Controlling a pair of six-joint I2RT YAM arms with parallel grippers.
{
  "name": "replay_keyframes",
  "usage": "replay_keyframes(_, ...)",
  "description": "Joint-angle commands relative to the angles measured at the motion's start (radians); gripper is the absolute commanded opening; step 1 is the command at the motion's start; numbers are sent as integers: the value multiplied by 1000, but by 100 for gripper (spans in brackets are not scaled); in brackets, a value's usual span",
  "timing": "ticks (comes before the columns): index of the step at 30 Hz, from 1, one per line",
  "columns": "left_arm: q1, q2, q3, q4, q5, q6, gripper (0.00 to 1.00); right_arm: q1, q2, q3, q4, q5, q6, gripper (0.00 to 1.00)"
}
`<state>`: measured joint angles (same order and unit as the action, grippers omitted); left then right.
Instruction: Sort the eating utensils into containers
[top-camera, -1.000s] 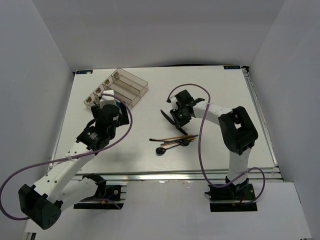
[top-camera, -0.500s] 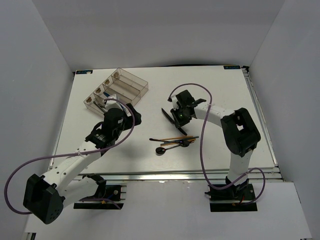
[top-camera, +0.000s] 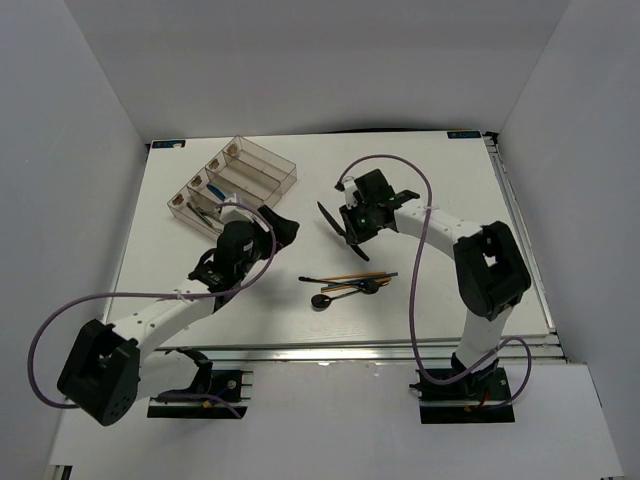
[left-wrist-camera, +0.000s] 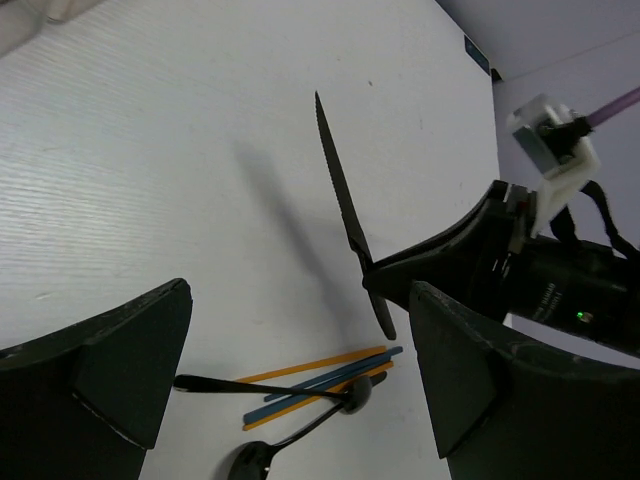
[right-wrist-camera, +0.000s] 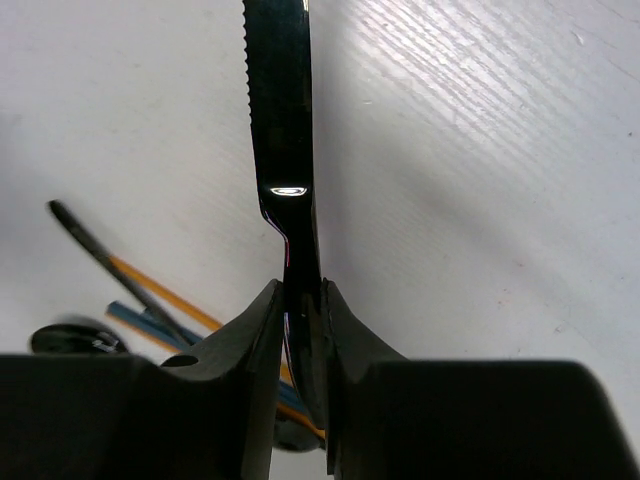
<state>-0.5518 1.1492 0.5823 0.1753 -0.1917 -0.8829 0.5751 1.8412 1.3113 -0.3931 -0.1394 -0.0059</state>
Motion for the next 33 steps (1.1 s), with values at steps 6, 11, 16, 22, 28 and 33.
replay_keyframes(6, 3, 179, 11, 266, 130, -155, 98, 12, -217, -67, 71, -209, 70, 0)
replay_keyframes(11, 1, 237, 42, 364, 182, -206, 98, 32, -255, -66, 62, -249, 80, 0)
replay_keyframes(16, -10, 262, 67, 415, 242, -225, 98, 40, -266, -55, 59, -243, 92, 0)
replay_keyframes(22, -20, 254, 47, 432, 248, -222, 95, 45, -275, -53, 71, -261, 99, 0)
replay_keyframes(28, -20, 302, 79, 417, 267, -222, 69, 68, -312, -66, 89, -315, 101, 0)
replay_keyframes(33, -20, 352, 140, 415, 302, -214, 16, 80, -323, -79, 99, -345, 99, 0)
